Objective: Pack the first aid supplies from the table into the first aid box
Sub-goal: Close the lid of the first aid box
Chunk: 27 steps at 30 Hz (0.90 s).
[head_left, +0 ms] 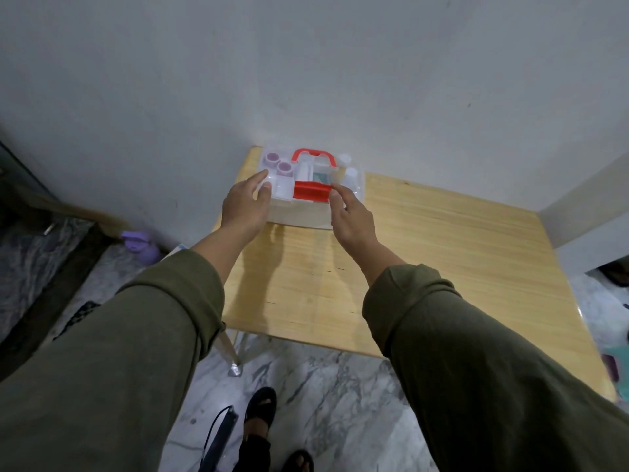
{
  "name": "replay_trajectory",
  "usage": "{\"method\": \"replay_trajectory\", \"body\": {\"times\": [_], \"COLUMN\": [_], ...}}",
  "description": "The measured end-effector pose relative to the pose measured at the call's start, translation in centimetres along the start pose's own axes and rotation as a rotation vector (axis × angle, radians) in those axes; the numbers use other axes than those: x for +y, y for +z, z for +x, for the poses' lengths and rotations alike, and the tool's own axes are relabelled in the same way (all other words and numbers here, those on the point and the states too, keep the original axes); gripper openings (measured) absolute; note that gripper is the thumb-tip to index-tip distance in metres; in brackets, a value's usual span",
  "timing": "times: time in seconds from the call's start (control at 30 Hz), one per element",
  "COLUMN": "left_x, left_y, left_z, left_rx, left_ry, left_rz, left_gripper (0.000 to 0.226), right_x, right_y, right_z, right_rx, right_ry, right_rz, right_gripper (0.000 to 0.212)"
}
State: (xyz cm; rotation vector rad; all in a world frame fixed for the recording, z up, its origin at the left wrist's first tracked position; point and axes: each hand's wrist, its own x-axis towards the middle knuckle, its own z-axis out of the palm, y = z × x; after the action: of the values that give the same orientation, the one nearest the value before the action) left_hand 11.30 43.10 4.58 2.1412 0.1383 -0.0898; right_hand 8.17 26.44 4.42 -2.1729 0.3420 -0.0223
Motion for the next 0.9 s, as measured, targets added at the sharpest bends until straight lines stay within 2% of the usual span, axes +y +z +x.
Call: {"method": "replay_trajectory", "body": {"times": [0.17, 0.27, 0.37, 0.47, 0.63, 0.9], "left_x": [-0.5, -0.7, -0.6, -0.4, -1.7, -2.8], "left_y": [0.0, -0.1, 0.0, 0.4, 0.9, 1.0], "left_z": [0.6, 0.9, 1.1, 1.6, 2.8, 3.5], "left_rx": [0.022, 0.019, -0.027, -0.061, -0.025, 0.104], "left_ry": [0.073, 0.162, 0.231, 0.280, 0.381, 0.513], "left_rz": [0.116, 0.280, 0.468, 0.597, 0.765, 0.809], "left_gripper": [0.042, 0.048, 0.061, 0.069, 0.068, 0.060], "right_x": [0.2, 0.2, 0.1, 0.1, 0.9, 1.5], "right_y": [0.0, -0.3, -0.8, -0.5, 0.8, 2.0], "right_z": [0.0, 0.1, 0.6, 1.8, 3.2, 3.8], "right_rx": [-0.015, 0.133, 0.221, 0.127, 0.064, 0.142], "right_ry": [-0.045, -0.178, -0.325, -0.321, -0.295, -0.300], "right_rz": [-0.157, -0.419, -0.723, -0.878, -0.971, -0.995], "right_gripper": [0.044, 0.039, 0.056, 0.074, 0.085, 0.086]}}
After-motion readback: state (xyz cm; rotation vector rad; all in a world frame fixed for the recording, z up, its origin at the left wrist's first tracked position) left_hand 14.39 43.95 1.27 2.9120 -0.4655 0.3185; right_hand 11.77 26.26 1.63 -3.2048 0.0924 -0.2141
